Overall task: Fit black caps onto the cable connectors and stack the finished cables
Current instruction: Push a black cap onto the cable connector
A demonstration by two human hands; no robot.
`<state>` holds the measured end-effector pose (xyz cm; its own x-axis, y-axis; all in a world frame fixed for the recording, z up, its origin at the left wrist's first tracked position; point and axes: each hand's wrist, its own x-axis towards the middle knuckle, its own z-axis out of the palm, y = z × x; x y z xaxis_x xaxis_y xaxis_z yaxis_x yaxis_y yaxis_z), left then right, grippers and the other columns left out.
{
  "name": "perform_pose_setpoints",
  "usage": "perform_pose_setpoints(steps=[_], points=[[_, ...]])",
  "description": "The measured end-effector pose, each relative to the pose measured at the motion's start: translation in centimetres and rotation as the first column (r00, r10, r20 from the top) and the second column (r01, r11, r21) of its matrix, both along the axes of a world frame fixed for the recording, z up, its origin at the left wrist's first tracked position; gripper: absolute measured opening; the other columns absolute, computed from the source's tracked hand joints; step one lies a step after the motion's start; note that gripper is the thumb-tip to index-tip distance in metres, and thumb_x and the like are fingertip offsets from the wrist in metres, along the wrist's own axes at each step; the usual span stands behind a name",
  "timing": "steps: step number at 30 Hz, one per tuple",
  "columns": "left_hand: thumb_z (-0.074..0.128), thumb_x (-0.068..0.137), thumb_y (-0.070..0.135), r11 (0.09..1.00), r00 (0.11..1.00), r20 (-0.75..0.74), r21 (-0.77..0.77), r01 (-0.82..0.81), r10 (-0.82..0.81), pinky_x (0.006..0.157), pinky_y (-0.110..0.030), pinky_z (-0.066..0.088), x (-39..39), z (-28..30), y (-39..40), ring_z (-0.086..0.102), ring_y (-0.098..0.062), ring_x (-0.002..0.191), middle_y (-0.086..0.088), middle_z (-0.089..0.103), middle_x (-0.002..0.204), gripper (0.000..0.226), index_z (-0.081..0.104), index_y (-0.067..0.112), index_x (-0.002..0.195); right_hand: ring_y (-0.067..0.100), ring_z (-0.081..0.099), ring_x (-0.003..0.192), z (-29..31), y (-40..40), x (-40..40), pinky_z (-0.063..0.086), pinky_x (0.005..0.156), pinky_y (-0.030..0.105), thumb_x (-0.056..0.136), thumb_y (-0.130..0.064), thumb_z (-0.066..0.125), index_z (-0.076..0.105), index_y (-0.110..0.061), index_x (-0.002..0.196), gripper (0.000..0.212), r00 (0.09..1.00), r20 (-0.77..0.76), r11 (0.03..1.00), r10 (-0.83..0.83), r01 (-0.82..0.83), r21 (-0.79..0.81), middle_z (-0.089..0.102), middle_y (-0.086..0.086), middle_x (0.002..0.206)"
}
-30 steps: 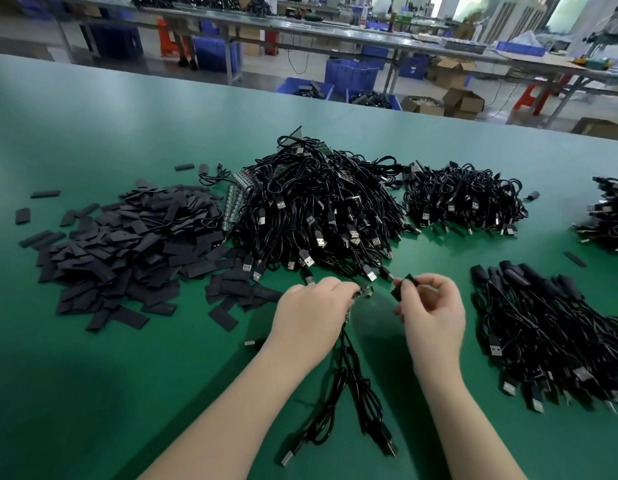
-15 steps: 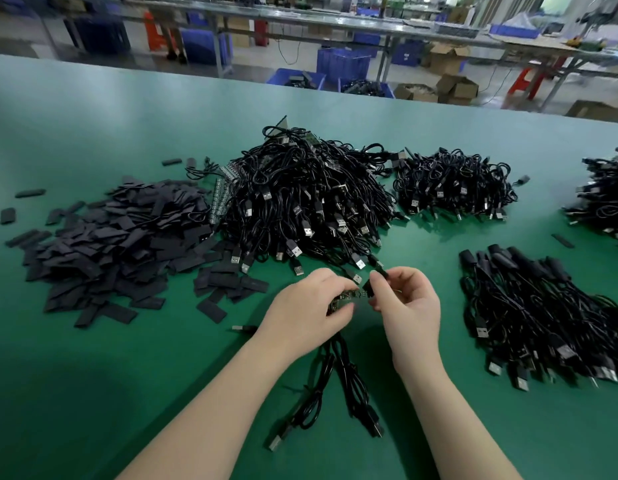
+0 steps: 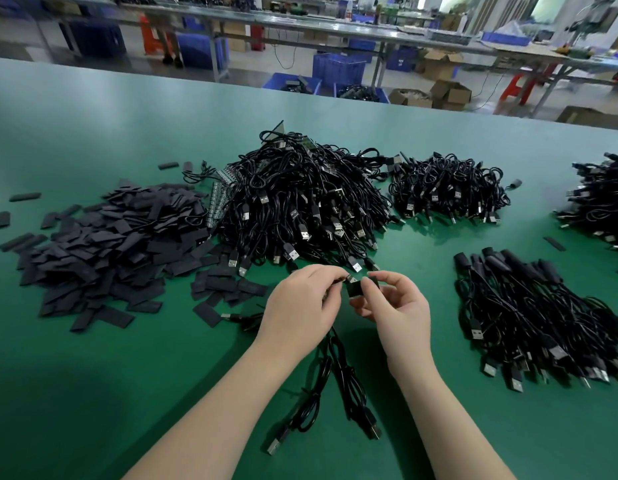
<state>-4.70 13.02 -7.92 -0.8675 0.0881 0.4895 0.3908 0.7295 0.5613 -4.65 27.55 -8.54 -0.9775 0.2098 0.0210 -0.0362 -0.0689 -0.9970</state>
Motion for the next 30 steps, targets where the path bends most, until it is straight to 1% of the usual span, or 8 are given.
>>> perform_pose_setpoints(steps=[6, 10, 14, 17, 23, 25, 28, 30], points=[[0.06, 0.096, 0.027, 0.996, 0.992, 0.099, 0.034, 0.08, -0.083, 0.089, -0.021, 0.047, -0.22, -0.19, -0.42, 0.057, -0.006, 0.103, 0.011, 0.066, 0.109, 0.025, 0.068, 0.023, 0.119, 0.016, 0.07, 0.064, 0.0, 0.01, 0.11, 0.056, 0.064, 0.022, 0.091, -0.013, 0.07, 0.068, -0.014, 0.097, 0.006, 1.0, 0.004, 0.999, 0.028, -0.028, -0.023, 0.073, 0.007, 0.074], [0.065, 0.092, 0.033, 0.993, 0.983, 0.145, 0.05, 0.105, -0.111, 0.088, -0.025, 0.048, -0.39, -0.23, -0.62, 0.057, -0.006, 0.098, 0.012, 0.063, 0.103, 0.03, 0.068, 0.024, 0.121, 0.015, 0.068, 0.063, 0.09, 0.21, -0.04, 0.054, 0.063, 0.023, 0.091, -0.012, 0.07, 0.068, -0.012, 0.097, 0.006, 1.0, 0.02, 0.997, 0.018, -0.017, -0.072, 0.073, 0.006, 0.072], [0.068, 0.089, 0.035, 0.995, 0.986, 0.139, 0.054, 0.085, -0.091, 0.086, -0.024, 0.048, -0.32, -0.3, -0.62, 0.057, -0.006, 0.095, 0.012, 0.064, 0.102, 0.032, 0.069, 0.024, 0.119, 0.017, 0.071, 0.068, 0.04, 0.29, -0.01, 0.055, 0.064, 0.024, 0.091, -0.013, 0.07, 0.068, -0.013, 0.097, 0.007, 0.999, 0.033, 0.996, 0.036, -0.033, -0.078, 0.075, 0.007, 0.077], [0.067, 0.09, 0.035, 0.996, 0.989, 0.132, 0.055, 0.064, -0.071, 0.088, -0.022, 0.047, -0.29, -0.3, -0.56, 0.058, -0.005, 0.098, 0.011, 0.065, 0.107, 0.033, 0.068, 0.025, 0.121, 0.02, 0.072, 0.071, -0.05, 0.35, 0.04, 0.056, 0.066, 0.025, 0.091, -0.015, 0.071, 0.068, -0.014, 0.097, 0.007, 0.999, 0.029, 0.998, 0.041, -0.04, -0.053, 0.075, 0.01, 0.079], [0.065, 0.091, 0.033, 0.997, 0.99, 0.123, 0.041, 0.069, -0.074, 0.088, -0.025, 0.049, -0.31, -0.31, -0.59, 0.058, -0.007, 0.102, 0.01, 0.067, 0.107, 0.029, 0.069, 0.025, 0.119, 0.019, 0.072, 0.071, -0.12, 0.33, -0.04, 0.057, 0.066, 0.025, 0.091, -0.015, 0.07, 0.067, -0.013, 0.1, 0.009, 0.998, 0.028, 0.997, 0.059, -0.057, -0.043, 0.075, 0.01, 0.078], [0.064, 0.092, 0.034, 0.997, 0.991, 0.116, 0.05, 0.061, -0.066, 0.087, -0.019, 0.047, -0.32, -0.31, -0.58, 0.058, -0.006, 0.102, 0.01, 0.067, 0.108, 0.029, 0.069, 0.025, 0.119, 0.019, 0.071, 0.07, -0.12, 0.37, -0.02, 0.057, 0.067, 0.025, 0.091, -0.016, 0.071, 0.068, -0.014, 0.1, 0.01, 0.997, 0.021, 0.996, 0.07, -0.069, -0.052, 0.075, 0.01, 0.078], [0.064, 0.092, 0.034, 0.995, 0.992, 0.109, 0.086, 0.052, -0.061, 0.079, -0.005, 0.039, -0.32, -0.23, -0.61, 0.058, -0.002, 0.099, 0.011, 0.068, 0.106, 0.027, 0.07, 0.026, 0.117, 0.018, 0.071, 0.069, -0.04, 0.37, 0.06, 0.057, 0.068, 0.025, 0.09, -0.016, 0.072, 0.069, -0.015, 0.101, 0.011, 0.996, 0.015, 0.995, 0.087, -0.086, -0.056, 0.075, 0.009, 0.077], [0.065, 0.092, 0.034, 0.993, 0.992, 0.108, 0.103, 0.056, -0.067, 0.077, -0.003, 0.038, -0.36, -0.22, -0.65, 0.057, 0.0, 0.098, 0.012, 0.068, 0.104, 0.026, 0.071, 0.026, 0.115, 0.019, 0.072, 0.07, 0.07, 0.34, 0.05, 0.057, 0.067, 0.024, 0.09, -0.015, 0.072, 0.07, -0.015, 0.102, 0.012, 0.995, 0.016, 0.993, 0.096, -0.094, -0.069, 0.075, 0.009, 0.078]])
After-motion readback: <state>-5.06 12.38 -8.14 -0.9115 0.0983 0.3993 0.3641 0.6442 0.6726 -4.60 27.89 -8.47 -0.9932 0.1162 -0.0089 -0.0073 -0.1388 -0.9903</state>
